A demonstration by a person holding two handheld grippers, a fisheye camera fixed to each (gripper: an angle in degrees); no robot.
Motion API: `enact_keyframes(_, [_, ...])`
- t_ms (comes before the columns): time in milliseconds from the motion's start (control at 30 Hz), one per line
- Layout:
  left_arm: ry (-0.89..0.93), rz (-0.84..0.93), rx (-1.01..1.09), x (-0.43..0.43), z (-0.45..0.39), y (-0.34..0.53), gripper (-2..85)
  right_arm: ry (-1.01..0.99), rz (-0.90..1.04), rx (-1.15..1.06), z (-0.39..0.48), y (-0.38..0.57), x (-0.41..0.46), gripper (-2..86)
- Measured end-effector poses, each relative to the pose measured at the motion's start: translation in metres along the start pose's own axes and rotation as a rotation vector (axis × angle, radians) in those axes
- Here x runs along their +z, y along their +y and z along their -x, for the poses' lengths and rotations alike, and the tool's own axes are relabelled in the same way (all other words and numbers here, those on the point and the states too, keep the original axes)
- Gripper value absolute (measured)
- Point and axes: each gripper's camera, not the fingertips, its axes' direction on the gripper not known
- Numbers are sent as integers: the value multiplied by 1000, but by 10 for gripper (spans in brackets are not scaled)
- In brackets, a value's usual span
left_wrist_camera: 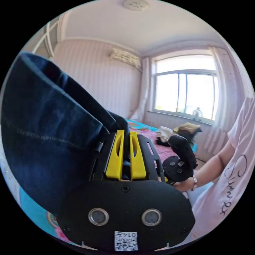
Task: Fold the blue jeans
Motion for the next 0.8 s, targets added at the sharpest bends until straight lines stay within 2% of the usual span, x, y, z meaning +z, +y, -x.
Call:
enact_keyframes(33, [55,19,-30,19,-16,8,42,5,33,49,-13,18,-6,-3])
enact_keyframes(100, [228,138,-108,96,-75,50,44,-12,219,268,-71,94,-11,-3])
enact_keyframes(133, [234,180,-113,114,-87,62,42,-21,275,332,-85,114,-10,-3])
enact_keyframes(167, [215,305,-143,148,-108,89,30,-50,358,429,-106,150,-12,-3])
enact_keyframes(200, [202,460,-173,174,-123,114,10,-58,375,503,-120,179,-24,-2])
enact_keyframes(267, [246,584,-202,188,-135,143,-1,-26,356,579,-131,208,-52,-1])
enact_keyframes(433, [318,571,-334,150,-128,164,-8,59,244,649,-154,238,-119,11])
enact_keyframes(533, [136,504,-317,108,-118,160,-4,53,145,665,-176,229,-142,57])
enact_keyframes(600, [-112,478,-347,81,-97,167,10,73,70,684,-201,209,-149,159])
enact_keyframes(667, [-171,465,-364,66,-74,174,31,82,67,730,-225,192,-149,197])
enact_keyframes(733, [-178,442,-424,53,-49,179,54,70,76,744,-247,176,-146,204])
enact_keyframes(800, [-268,463,-425,46,-26,181,70,32,118,797,-271,163,-138,200])
